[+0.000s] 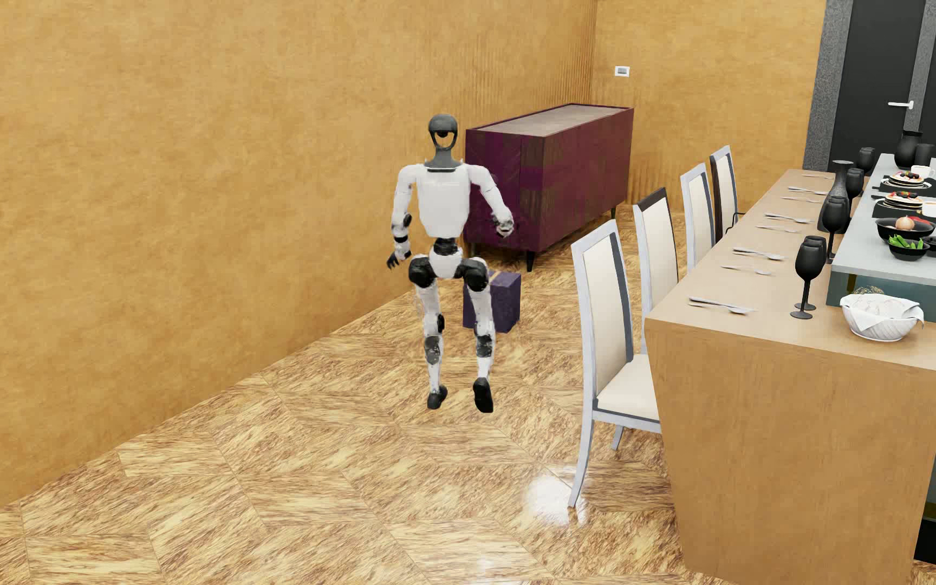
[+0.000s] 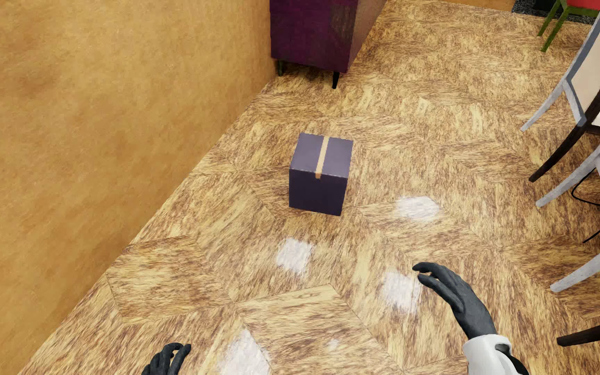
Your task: Sit on the dark box
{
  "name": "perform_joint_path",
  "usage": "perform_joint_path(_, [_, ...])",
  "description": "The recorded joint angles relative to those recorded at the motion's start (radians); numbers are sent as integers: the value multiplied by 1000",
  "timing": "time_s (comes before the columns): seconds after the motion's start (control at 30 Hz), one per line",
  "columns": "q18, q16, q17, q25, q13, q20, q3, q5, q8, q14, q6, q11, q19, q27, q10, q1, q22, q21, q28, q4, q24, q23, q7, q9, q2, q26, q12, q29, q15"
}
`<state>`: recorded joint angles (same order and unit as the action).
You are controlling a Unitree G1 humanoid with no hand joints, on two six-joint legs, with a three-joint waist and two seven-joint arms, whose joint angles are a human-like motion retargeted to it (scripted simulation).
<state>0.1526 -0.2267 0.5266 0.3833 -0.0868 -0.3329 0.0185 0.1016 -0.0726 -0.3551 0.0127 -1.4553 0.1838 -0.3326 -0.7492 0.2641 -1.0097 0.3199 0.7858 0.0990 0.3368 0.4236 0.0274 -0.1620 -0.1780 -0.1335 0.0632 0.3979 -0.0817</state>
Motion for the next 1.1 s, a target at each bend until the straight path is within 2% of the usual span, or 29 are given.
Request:
perform_joint_path(0.03, [14,2,-11,-14,-8,-6,-17,-13,-20,-17,-1,-19,-11,6,28,-62,125,5,-79,22,-45,15,-60,-24,-103,16,-21,-32,-27])
perform_joint_path(0.07, [18,-3,-21,-45,-29,-37,-37,-26,-32,-54,-11,31,-18,11,50,-121,191,-14,-96,33,-34,29,-83,-27,-186,-12,-28,-24,-41])
perform_joint_path(0.1, [20,-19,-29,-54,-35,-28,-49,-49,-56,-89,-18,130,-33,23,77,-186,251,-38,-209,36,5,34,-116,-36,-244,-40,-58,2,-71])
perform_joint_path(0.13, [-19,-31,-36,-38,-45,-36,-69,-70,-81,-125,-24,276,-29,4,79,-230,290,-58,-244,9,61,28,-135,-44,-278,-49,-68,34,-71])
perform_joint_path(0.17, [-44,-45,-49,-23,-46,-62,-83,-65,-117,-137,-21,480,-19,61,86,-257,334,-88,-308,-11,87,13,-173,-58,-288,-68,-95,44,-21])
perform_joint_path(0.2, [-94,-68,-46,19,-56,-82,-97,-54,-153,-166,-19,685,-3,60,13,-235,386,-114,-362,-49,103,-3,-194,-61,-298,-78,-110,42,55])
perform_joint_path(0.23, [-143,-84,-59,46,-99,-192,-66,-17,-195,-187,24,908,2,97,-75,-187,398,-188,-282,-63,89,-43,-221,-52,-293,-76,-113,13,168])
perform_joint_path(0.27, [-187,-80,-50,66,-138,-219,-58,37,-219,-192,35,1058,-2,108,-121,-181,440,-222,-314,-85,103,-57,-241,-76,-246,-107,-110,23,285])
perform_joint_path(0.33, [-247,-83,-24,71,-176,-246,-59,114,-241,-192,59,1007,178,99,-244,-124,493,-255,-148,-120,63,-47,-346,-155,-199,-88,-99,19,265])
perform_joint_path(0.37, [-283,-112,-14,105,-181,-153,-61,87,-230,-179,99,922,212,80,-270,-110,507,-205,-117,-181,78,-27,-343,-163,-196,-76,-60,-54,161])
perform_joint_path(0.4, [-228,-114,14,100,-178,-116,-19,50,-114,-159,105,859,116,63,-358,-42,498,-175,-94,-209,87,31,-328,-172,-191,-60,-48,-82,57])
perform_joint_path(0.43, [-98,-91,58,112,-118,-71,-19,-2,-130,-135,98,745,88,58,-478,51,419,-76,-38,-204,62,117,-349,-187,-254,14,-65,-151,15])
perform_joint_path(0.47, [-32,-72,85,137,-24,-35,-28,-61,-167,-183,84,683,86,61,-557,66,366,57,71,-203,32,228,-363,-247,-260,86,-94,-122,-63])
perform_joint_path(0.5, [-59,-46,105,159,24,-28,-18,-70,-151,-208,75,748,36,108,-617,96,348,99,122,-202,-27,291,-331,-286,-203,88,-100,-173,-94])
perform_joint_path(0.53, [-145,-53,92,138,48,-39,-26,-93,-106,-186,72,700,-2,129,-667,159,340,96,100,-201,-46,346,-298,-281,-228,82,-77,-242,-115])
perform_joint_path(0.6, [-150,-120,54,139,93,-57,-43,-105,-66,-177,45,668,-10,150,-621,113,365,20,3,-248,-6,376,-183,-318,-237,32,-81,-229,-178])
perform_joint_path(0.67, [-92,-254,-23,151,166,-98,-92,-110,-7,-151,45,543,3,148,-469,61,403,-20,-48,-318,50,445,-16,-355,-326,9,-141,-62,-261])
perform_joint_path(0.7, [-10,-323,-66,127,179,-226,-100,-72,41,-196,32,460,22,167,-457,99,406,-71,-18,-338,48,472,18,-381,-364,2,-213,-77,-323])
perform_joint_path(0.73, [23,-371,-101,138,212,-371,-101,-16,65,-259,24,352,45,155,-520,204,408,-160,-14,-330,33,492,-30,-416,-429,-6,-331,-135,-391])
perform_joint_path(0.77, [-5,-411,-138,125,245,-526,-89,47,83,-331,30,244,70,140,-613,316,407,-253,-27,-326,17,502,-89,-464,-480,-22,-474,-197,-451])
perform_joint_path(0.8, [-2,-413,-189,69,265,-639,-88,134,81,-377,40,110,101,101,-695,436,398,-314,-27,-286,37,503,-144,-508,-560,-32,-623,-150,-509])
perform_joint_path(0.83, [-17,-412,-217,3,264,-727,-67,176,74,-397,50,-28,105,149,-806,558,410,-321,-54,-261,56,457,-169,-551,-650,9,-779,20,-541])
perform_joint_path(0.87, [-22,-400,-229,-54,275,-799,-44,209,40,-400,68,-162,110,171,-898,677,444,-320,-61,-231,37,400,-209,-589,-757,9,-1028,197,-569])
perform_joint_path(0.9, [-56,-371,-213,-84,269,-865,-21,257,1,-405,70,-287,136,160,-987,770,447,-292,-68,-198,32,344,-248,-634,-827,2,-1316,301,-590])
perform_joint_path(0.93, [-101,-364,-195,-70,269,-912,-11,294,-31,-403,76,-396,156,127,-1082,867,442,-288,-62,-176,49,300,-291,-665,-884,14,-1546,298,-622])
perform_joint_path(0.97, [-84,-371,-158,-54,281,-903,-8,300,-39,-405,77,-488,141,107,-1162,945,457,-272,-72,-155,45,248,-296,-692,-936,16,-1720,254,-633])
perform_joint_path(1.0, [-102,-373,-112,-23,276,-893,2,323,-46,-418,71,-578,136,95,-1238,1011,481,-274,-78,-154,46,180,-305,-715,-975,15,-1829,274,-649])
perform_joint_path(1.07, [-173,-389,-40,-28,296,-902,12,348,-98,-411,89,-720,124,118,-1350,1113,522,-273,-63,-153,59,70,-335,-753,-1052,17,-2050,409,-670])
perform_joint_path(1.1, [-213,-405,-6,-32,304,-898,18,341,-104,-412,91,-766,108,89,-1392,1147,542,-269,-72,-164,79,21,-350,-759,-1063,12,-2048,431,-677])
